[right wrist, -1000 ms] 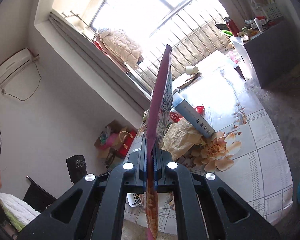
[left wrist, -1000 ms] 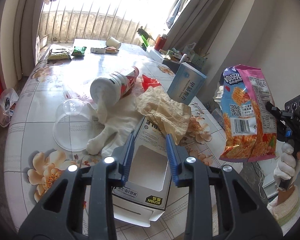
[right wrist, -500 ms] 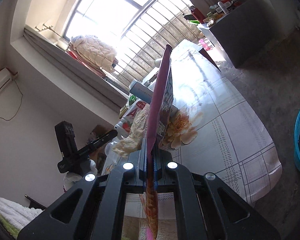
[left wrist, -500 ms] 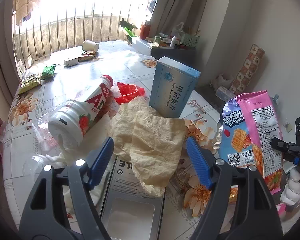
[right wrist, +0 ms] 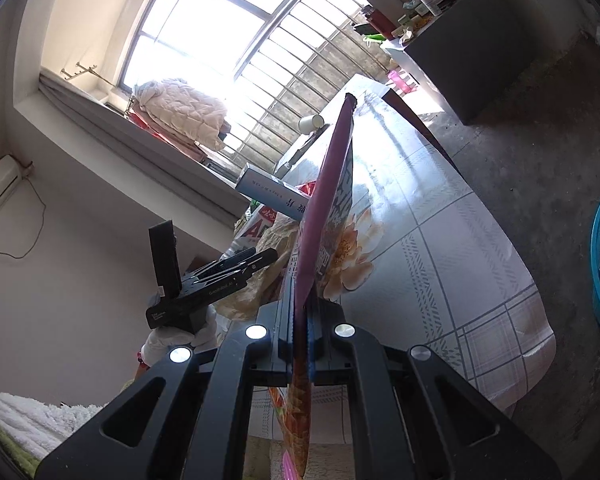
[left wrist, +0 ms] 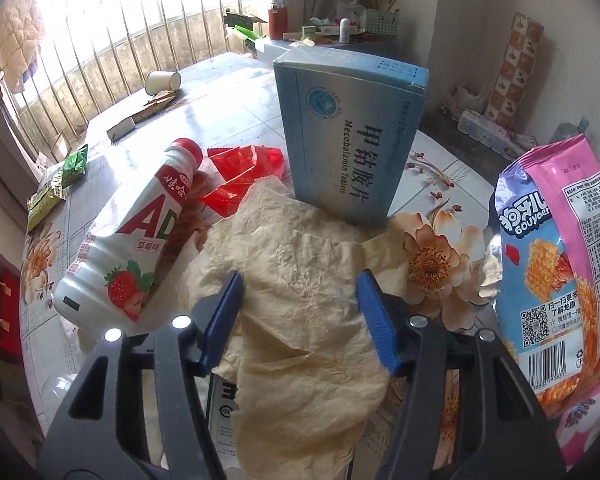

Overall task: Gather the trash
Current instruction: 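Lift the pink bag with the right tool while the left tool grasps the crumpled beige paper, then carry the pink bag with the right tool while the left tool carries the beige paper to the basket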

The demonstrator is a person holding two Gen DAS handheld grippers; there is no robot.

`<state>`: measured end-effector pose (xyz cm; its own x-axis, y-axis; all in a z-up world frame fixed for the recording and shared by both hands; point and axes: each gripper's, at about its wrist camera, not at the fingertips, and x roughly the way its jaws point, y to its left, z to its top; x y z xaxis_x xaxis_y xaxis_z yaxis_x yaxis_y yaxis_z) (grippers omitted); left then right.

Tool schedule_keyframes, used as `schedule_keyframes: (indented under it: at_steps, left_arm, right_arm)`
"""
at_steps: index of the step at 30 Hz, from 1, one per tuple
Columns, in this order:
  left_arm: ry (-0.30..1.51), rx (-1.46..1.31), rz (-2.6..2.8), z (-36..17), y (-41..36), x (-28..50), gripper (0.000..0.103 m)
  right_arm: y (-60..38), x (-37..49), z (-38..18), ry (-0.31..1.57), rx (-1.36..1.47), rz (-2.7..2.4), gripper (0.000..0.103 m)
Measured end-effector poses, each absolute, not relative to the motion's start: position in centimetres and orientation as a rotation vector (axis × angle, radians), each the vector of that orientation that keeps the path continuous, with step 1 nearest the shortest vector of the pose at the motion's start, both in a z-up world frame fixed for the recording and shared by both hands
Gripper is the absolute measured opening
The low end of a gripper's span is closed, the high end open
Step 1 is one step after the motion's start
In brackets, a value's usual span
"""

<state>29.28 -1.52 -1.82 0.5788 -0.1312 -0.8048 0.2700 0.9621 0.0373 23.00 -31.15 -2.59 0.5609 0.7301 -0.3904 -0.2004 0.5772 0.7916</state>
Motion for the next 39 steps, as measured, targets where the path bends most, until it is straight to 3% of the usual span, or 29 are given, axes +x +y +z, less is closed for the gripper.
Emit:
schedule_keyframes:
  at_steps: [16, 39]
  left_arm:
    - [0.92, 0.136, -0.226, -0.8, -0.3, 28.8, 0.011]
    - [0.653, -0.1, -0.33, 8.4, 5.2, 21.7, 0.005]
  right_arm:
    - [-31.9, 22.6, -3.0, 0.775, 0.791, 0.617, 0.005]
    - [-31.4, 21.3, -0.8, 0.708, 0.786, 0.597, 0.005]
